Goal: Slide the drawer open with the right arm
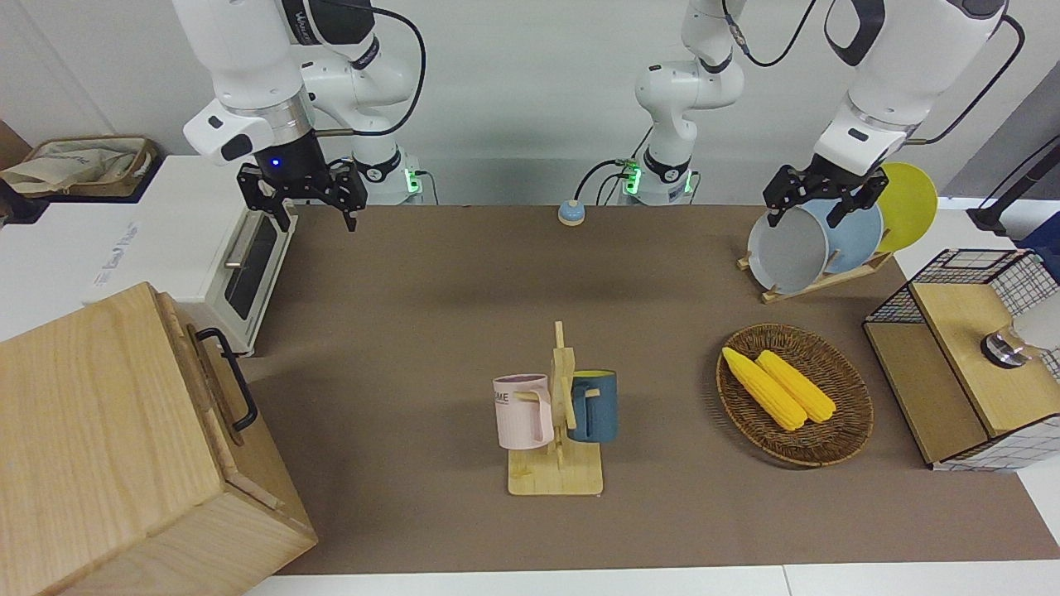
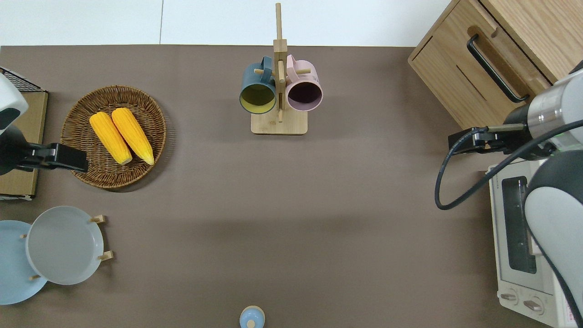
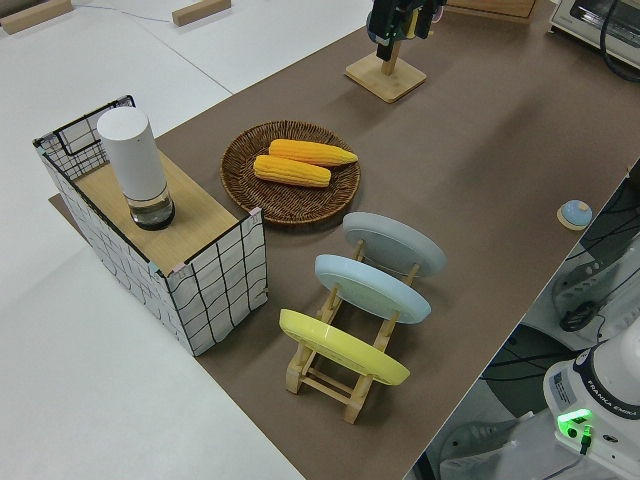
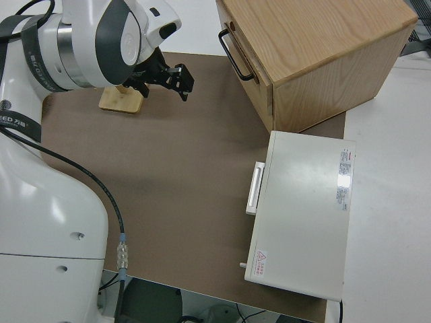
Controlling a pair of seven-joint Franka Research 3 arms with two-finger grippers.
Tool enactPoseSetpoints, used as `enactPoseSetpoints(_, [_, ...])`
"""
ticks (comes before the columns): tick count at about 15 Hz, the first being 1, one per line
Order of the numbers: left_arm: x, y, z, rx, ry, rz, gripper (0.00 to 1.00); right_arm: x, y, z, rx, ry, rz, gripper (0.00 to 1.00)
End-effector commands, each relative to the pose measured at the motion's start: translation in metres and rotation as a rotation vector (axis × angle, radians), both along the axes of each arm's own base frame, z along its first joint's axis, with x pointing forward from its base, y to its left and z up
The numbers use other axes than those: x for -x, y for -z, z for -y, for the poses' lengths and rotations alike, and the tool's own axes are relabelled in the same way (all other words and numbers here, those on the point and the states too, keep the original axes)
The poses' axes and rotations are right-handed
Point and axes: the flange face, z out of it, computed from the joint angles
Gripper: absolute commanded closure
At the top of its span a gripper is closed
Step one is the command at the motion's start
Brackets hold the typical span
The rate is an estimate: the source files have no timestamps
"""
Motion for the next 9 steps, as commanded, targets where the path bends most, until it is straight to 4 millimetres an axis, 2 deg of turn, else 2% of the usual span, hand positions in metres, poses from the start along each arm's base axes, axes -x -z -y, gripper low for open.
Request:
enactPoseSetpoints(1, [0.003, -0.005, 0.002, -0.019, -0.004, -0.005, 0.01, 0.0, -0.003, -0.009, -0.008, -0.019, 0.001, 0.009])
enactPoseSetpoints(3, [0.003, -0.005, 0.002, -0.019, -0.004, -0.005, 0.01, 0.003, -0.005, -0.025, -0.004, -0.038, 0.002, 0.009])
enactPoseSetpoints(5, [0.003, -0.006, 0.002, -0.019, -0.004, -0.003, 0.01, 0.004, -0.005, -0.031, 0.016, -0.028, 0.005, 0.009])
enactPoseSetpoints(9, [0.003, -0.006, 0.002, -0.019, -0.004, -0.003, 0.01, 0.013, -0.007, -0.064, 0.106, -0.043, 0.022, 0.009])
